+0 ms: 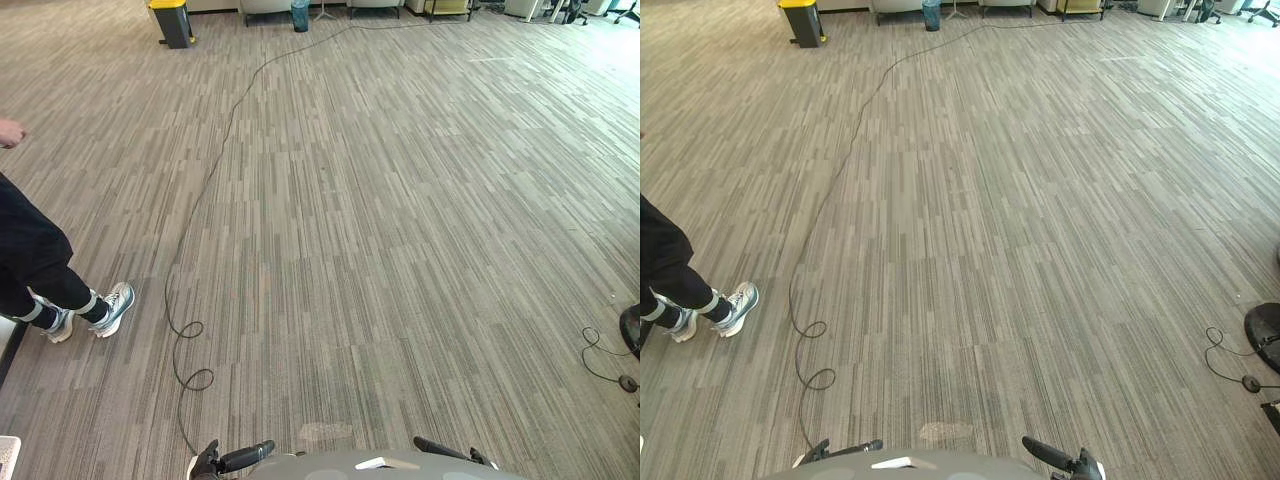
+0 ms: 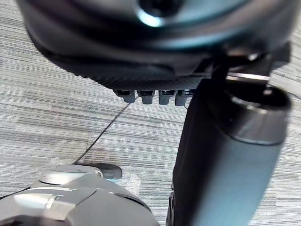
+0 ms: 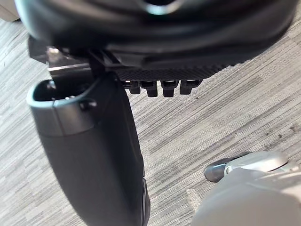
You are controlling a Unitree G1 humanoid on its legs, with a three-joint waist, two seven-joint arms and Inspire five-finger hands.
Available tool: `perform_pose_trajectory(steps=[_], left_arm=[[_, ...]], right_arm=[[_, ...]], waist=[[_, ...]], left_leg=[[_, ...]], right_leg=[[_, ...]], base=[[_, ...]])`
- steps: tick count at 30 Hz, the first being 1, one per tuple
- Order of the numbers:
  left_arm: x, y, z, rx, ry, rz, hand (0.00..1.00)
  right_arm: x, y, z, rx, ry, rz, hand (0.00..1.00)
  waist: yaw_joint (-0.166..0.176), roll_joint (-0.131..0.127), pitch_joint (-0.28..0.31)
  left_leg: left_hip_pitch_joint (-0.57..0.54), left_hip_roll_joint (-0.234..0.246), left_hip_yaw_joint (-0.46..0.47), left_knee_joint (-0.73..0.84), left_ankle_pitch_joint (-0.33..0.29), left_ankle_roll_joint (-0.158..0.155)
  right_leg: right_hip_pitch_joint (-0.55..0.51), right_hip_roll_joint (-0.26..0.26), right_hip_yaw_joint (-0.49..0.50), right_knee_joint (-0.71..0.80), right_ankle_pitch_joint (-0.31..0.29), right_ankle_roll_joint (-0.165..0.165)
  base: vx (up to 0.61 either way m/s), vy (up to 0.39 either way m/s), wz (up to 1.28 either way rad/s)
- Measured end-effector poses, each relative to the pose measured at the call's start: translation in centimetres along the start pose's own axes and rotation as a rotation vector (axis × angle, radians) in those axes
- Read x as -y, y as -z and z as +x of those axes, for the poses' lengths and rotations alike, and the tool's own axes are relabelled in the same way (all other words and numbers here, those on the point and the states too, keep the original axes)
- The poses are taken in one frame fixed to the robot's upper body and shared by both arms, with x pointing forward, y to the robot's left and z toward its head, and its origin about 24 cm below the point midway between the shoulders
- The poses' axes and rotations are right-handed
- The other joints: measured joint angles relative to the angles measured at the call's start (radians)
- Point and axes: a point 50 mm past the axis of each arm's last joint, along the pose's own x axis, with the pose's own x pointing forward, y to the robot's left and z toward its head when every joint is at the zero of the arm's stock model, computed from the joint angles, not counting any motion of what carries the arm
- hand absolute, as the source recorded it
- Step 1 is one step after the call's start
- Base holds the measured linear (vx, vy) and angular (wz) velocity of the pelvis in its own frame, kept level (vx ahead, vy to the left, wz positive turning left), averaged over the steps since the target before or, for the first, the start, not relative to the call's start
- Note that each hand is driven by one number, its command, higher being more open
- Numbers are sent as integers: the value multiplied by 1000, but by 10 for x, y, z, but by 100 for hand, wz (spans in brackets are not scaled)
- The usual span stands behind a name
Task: Pick up cushions and gather them together orderly.
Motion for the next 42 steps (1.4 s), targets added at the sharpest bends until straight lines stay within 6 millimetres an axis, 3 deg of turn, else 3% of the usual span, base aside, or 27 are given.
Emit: perform_pose_trajectory(steps=[7,13,28,42], left_arm=[[10,-16,2,41,27,8,100],[15,-26,4,75,46,56,100],[12,-32,5,93,48,96,100],[10,-26,5,64,43,101,100]], right_arm=[[-23,-16,1,25,-56,9,100],[-29,-27,2,44,-71,10,100],[-30,-24,2,34,-68,10,100],[-29,-27,2,50,-65,13,100]], waist=[[-2,15,17],[-2,13,43],[-5,-4,71],[-20,3,86]], left_leg=[[33,-5,-28,-35,6,5],[33,-15,-64,-62,26,3],[35,-48,-69,-76,61,34],[14,-58,-78,-84,85,50]], right_leg=[[29,-3,-40,-14,12,4],[31,-12,-83,-16,13,2],[32,-43,-91,-25,13,2],[23,-53,-111,-27,17,9]], base=[[21,18,12],[-51,-6,23],[-88,0,0],[-83,-10,4]])
